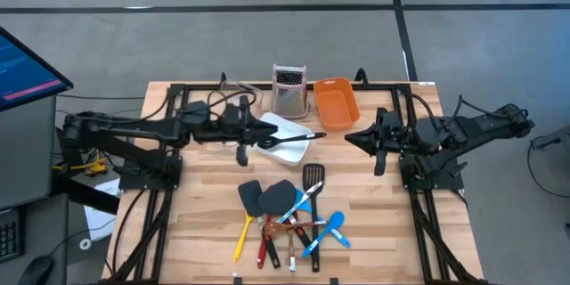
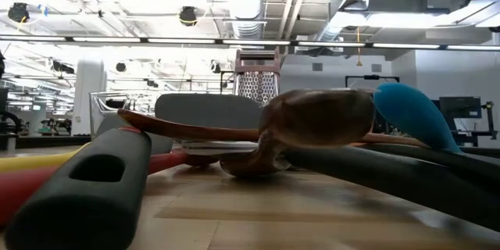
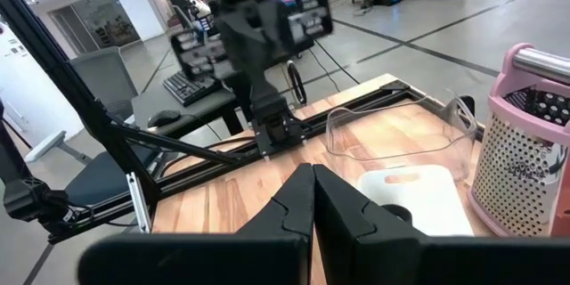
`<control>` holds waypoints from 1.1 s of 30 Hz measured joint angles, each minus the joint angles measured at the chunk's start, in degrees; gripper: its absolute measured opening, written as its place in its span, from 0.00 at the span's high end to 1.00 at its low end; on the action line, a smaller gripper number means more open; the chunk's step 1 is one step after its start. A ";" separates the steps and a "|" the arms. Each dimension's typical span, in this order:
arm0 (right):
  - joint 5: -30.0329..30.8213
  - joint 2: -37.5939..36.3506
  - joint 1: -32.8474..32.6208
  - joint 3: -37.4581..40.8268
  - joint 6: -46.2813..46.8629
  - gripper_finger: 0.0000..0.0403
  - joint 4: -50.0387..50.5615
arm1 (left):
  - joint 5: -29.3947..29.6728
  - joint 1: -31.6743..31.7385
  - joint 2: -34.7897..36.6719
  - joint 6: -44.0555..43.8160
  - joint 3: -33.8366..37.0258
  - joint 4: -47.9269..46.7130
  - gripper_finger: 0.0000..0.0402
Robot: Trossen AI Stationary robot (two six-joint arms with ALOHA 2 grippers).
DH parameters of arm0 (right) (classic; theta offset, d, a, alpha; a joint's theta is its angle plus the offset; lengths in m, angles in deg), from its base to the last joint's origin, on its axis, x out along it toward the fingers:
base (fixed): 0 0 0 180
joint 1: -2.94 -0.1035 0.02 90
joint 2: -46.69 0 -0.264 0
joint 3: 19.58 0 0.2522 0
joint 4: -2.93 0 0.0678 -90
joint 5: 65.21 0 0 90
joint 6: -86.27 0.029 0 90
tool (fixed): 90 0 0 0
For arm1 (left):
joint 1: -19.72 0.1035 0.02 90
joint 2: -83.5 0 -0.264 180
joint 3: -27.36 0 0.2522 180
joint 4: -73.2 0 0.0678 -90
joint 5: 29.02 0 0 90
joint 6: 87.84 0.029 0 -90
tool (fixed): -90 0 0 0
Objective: Pick & Place Kitchen Items
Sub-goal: Put the wooden spoon into the white bin
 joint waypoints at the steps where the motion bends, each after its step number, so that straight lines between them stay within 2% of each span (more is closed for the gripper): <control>1: 0.00 0.00 0.00 0.00 0.00 1.00 0.00 | 0.00 -0.46 0.55 0.00 0.00 -0.02 0.97; 7: 0.01 0.00 0.11 0.00 -0.25 1.00 0.00 | 0.02 -2.72 2.11 0.00 0.00 -0.02 0.98; 11: 0.02 0.00 0.20 0.00 -4.39 1.00 -0.03 | 0.04 -3.76 2.09 0.00 0.00 -0.13 0.98; 22: 0.04 0.59 1.30 0.00 -7.33 1.00 -0.31 | 0.50 -4.58 2.01 -0.23 0.00 -0.15 0.99; 28: -0.05 2.77 2.98 0.02 -7.83 1.00 0.06 | 1.64 -4.58 1.58 -6.34 0.02 -0.26 0.99; 33: 0.01 4.80 4.30 0.02 -13.53 1.00 0.03 | 3.24 -5.55 1.58 -9.23 0.02 -0.26 0.99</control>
